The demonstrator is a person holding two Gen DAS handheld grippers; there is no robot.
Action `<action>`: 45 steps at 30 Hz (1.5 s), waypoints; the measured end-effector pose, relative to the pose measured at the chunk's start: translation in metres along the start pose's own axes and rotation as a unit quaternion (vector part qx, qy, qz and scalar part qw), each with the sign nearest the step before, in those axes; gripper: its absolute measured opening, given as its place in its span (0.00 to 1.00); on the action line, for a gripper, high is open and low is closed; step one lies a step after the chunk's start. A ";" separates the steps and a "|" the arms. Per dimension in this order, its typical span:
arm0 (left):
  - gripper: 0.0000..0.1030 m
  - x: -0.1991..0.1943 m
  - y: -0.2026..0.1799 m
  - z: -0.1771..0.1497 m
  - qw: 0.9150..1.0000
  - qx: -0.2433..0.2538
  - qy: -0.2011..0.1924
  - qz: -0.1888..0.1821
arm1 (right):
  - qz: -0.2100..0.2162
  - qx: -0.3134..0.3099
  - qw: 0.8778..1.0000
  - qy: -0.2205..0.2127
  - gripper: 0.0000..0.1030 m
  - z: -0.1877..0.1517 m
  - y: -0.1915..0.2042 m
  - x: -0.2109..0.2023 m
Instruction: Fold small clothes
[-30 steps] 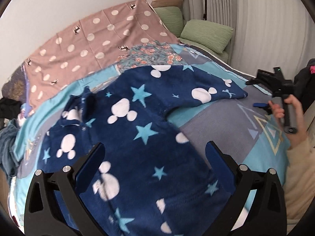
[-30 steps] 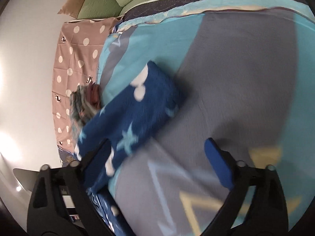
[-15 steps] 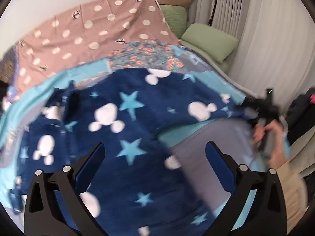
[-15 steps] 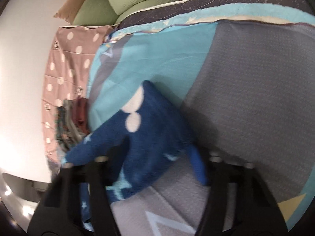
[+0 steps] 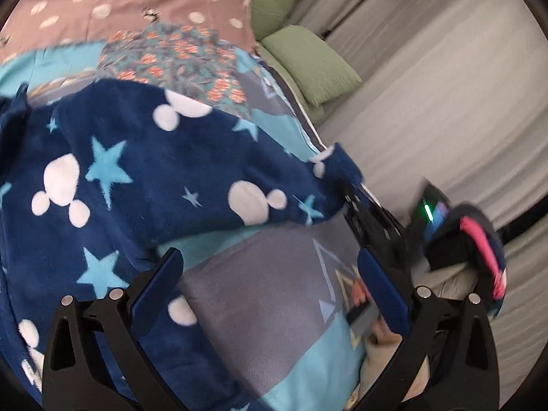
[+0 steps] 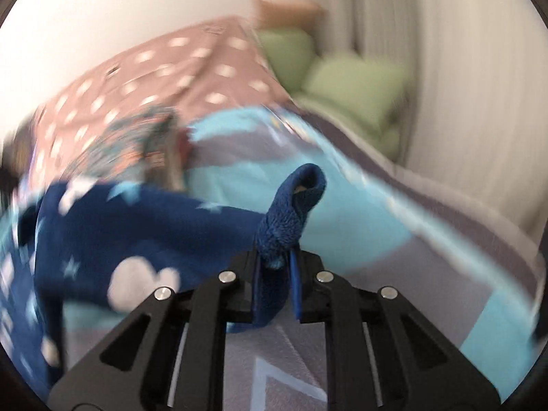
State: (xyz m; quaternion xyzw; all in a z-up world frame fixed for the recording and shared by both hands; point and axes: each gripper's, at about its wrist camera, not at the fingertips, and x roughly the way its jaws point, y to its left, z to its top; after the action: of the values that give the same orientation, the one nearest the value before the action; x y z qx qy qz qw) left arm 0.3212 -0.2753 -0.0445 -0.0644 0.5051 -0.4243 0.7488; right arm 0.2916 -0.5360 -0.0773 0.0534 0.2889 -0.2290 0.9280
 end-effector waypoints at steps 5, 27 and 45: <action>0.99 0.006 0.020 0.012 0.999 -0.038 -0.002 -0.016 | -0.022 -0.164 0.984 -0.070 0.14 -0.016 0.068 -0.034; 0.10 0.050 0.094 0.014 0.964 -0.217 0.018 -0.153 | 0.053 -0.352 0.923 -0.149 0.14 -0.065 0.191 -0.103; 0.09 -0.181 0.111 -0.011 0.957 -0.138 -0.224 -0.120 | 0.120 -0.368 0.877 -0.285 0.15 -0.022 0.297 -0.205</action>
State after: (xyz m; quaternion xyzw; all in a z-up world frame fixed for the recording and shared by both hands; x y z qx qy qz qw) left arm 0.3521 -0.0747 0.0196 -0.3207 0.3667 -0.4119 0.7701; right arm 0.2665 -0.1861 0.0097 -0.3248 0.0671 0.0017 0.9434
